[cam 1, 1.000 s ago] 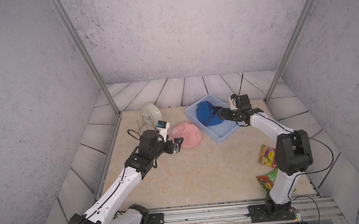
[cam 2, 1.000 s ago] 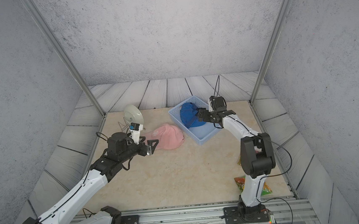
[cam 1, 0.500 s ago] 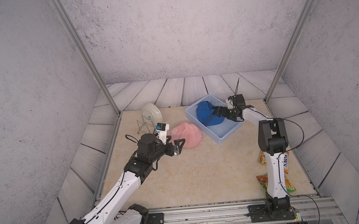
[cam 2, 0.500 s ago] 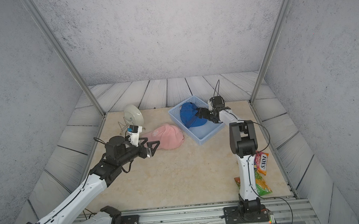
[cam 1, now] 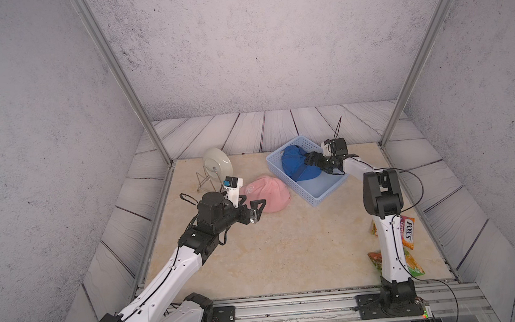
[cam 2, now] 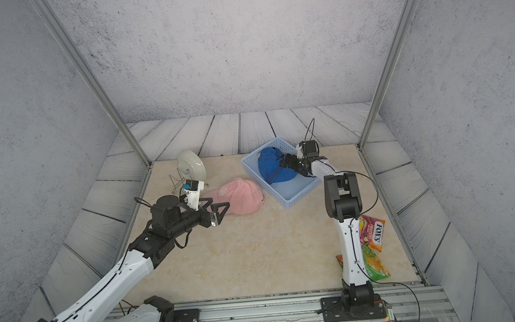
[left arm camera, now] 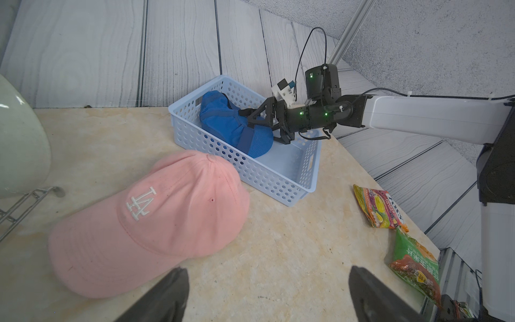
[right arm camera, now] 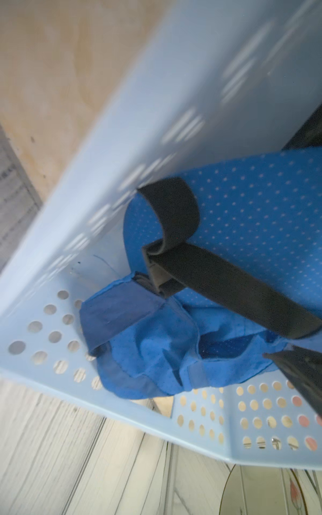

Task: Turn the baseball cap inside out
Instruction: Pick up the baseball cap from the basket.

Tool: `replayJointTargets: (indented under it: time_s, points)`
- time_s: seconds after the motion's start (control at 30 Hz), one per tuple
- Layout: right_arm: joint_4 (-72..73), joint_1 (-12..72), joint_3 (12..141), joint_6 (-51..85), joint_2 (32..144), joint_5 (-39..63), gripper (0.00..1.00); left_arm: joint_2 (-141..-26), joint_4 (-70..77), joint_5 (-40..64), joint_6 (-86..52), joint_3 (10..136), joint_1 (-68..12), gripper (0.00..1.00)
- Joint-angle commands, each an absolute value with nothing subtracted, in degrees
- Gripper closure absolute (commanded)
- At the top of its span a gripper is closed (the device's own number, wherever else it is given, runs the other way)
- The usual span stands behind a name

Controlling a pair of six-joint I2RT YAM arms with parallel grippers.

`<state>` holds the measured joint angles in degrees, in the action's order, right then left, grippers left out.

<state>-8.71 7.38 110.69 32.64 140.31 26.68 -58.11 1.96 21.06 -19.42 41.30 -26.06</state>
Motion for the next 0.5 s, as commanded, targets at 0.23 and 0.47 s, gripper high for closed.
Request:
replayJointTargets:
  time_s: [0.23, 0.47]
  points:
    - [-9.3, 8.3, 112.1, 36.4, 144.6, 25.3, 0.47, -57.2, 0.9, 20.7, -20.4, 40.9, -26.3, 0.05]
    - [-3.7, 8.4, 105.0, 37.6, 133.0, 24.5, 0.85, -54.4, 0.1, 19.4, -20.2, 41.3, -26.3, 0.04]
